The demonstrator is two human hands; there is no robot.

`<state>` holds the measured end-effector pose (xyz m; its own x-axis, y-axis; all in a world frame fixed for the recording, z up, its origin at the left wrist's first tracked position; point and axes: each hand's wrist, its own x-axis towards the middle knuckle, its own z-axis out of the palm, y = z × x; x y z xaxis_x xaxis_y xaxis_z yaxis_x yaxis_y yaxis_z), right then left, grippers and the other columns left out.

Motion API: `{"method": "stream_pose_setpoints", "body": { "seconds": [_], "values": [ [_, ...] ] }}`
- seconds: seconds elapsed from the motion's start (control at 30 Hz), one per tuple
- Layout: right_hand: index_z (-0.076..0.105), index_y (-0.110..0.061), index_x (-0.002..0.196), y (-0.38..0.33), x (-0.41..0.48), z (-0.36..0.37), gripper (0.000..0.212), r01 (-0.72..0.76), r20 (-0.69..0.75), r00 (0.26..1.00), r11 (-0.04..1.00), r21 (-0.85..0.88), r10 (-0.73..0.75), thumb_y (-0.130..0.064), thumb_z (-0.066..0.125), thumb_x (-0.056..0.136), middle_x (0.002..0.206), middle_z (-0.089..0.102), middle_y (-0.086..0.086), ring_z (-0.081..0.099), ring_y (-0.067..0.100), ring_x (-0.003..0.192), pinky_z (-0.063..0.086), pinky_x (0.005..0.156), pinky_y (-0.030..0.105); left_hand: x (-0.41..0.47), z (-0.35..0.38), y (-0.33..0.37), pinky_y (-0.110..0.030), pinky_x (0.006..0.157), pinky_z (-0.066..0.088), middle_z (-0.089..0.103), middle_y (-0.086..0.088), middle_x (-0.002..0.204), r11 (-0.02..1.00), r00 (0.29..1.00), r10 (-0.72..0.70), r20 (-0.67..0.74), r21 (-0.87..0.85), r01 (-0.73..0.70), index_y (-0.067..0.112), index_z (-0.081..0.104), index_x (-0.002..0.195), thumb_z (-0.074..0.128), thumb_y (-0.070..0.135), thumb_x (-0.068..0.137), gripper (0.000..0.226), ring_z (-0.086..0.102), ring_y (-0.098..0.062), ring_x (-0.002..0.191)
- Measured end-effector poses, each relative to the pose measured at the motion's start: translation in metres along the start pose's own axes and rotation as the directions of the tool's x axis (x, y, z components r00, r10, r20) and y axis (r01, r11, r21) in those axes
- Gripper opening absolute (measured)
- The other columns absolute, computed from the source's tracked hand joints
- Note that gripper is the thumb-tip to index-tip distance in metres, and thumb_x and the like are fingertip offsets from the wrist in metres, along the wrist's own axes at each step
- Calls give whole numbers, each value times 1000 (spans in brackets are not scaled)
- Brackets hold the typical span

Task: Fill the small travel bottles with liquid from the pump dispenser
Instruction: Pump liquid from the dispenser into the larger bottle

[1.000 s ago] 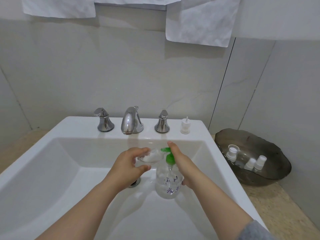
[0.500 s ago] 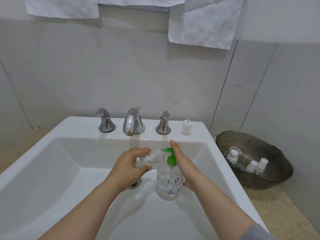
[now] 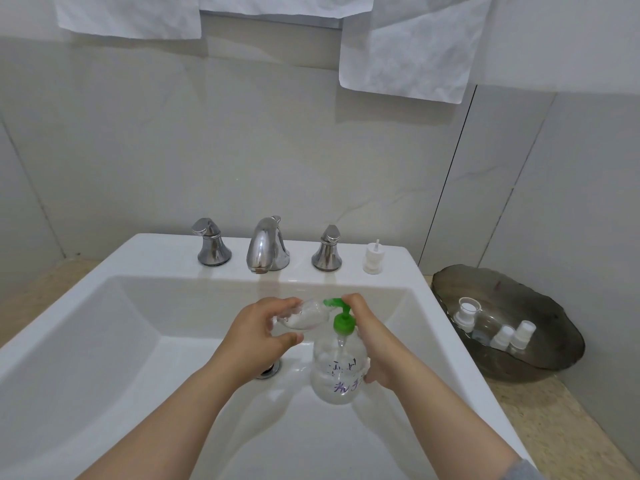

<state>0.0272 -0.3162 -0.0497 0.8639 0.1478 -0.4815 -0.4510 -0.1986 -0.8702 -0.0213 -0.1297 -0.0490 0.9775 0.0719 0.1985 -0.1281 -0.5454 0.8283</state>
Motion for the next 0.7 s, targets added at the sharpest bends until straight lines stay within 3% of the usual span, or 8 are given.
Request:
{"method": "stream_pose_setpoints", "body": {
  "seconds": [0.1, 0.17, 0.23, 0.33, 0.53, 0.7],
  "values": [
    [62, -35, 110, 0, -3, -3, 58, -87, 37, 996, 996, 30, 86, -73, 50, 67, 126, 54, -1, 48, 37, 115, 38, 94, 60, -1, -1, 1, -6, 70, 40, 62, 17, 106, 1000, 1000, 0, 5, -3, 0, 38, 62, 112, 76, 14, 75, 45, 51, -9, 81],
    [63, -38, 102, 1, -4, -6, 43, -107, 65, 993, 991, 75, 102, -69, 52, 74, 121, 50, -4, 47, 38, 112, 39, 93, 64, -1, -1, 1, -6, 69, 40, 62, 16, 105, 1000, 1000, 0, 5, -3, 0, 41, 60, 108, 76, 15, 75, 45, 50, -9, 79],
    [62, -37, 98, 2, -6, -6, 42, -117, 78, 991, 988, 103, 109, -69, 54, 72, 118, 48, -5, 45, 39, 116, 39, 93, 68, -1, -1, 1, -5, 69, 39, 62, 15, 105, 1000, 1000, -1, 3, -6, 1, 41, 60, 109, 76, 14, 76, 45, 50, -6, 78],
    [65, -36, 103, 3, -4, -4, 57, -115, 91, 990, 988, 98, 106, -73, 58, 60, 126, 50, -1, 46, 41, 119, 41, 91, 68, -2, 0, 2, -3, 69, 38, 61, 16, 105, 1000, 1000, 6, 3, -4, -6, 34, 62, 114, 76, 13, 76, 46, 51, 0, 79],
    [65, -30, 107, 5, -4, -7, 52, -105, 62, 993, 993, 53, 102, -65, 57, 69, 126, 54, 3, 56, 37, 107, 48, 87, 61, -1, 3, -4, -1, 76, 36, 59, 23, 108, 1000, 998, -23, 66, -6, 23, 26, 62, 121, 75, 11, 76, 49, 52, 15, 94],
    [65, -31, 109, 4, -7, -5, 58, -92, 70, 994, 995, 39, 89, -67, 57, 65, 128, 53, 3, 56, 40, 109, 50, 86, 60, 0, 4, -7, -4, 72, 37, 62, 16, 107, 999, 998, -32, 60, 38, 30, 29, 62, 119, 77, 15, 75, 49, 55, 2, 88]
  ]
}}
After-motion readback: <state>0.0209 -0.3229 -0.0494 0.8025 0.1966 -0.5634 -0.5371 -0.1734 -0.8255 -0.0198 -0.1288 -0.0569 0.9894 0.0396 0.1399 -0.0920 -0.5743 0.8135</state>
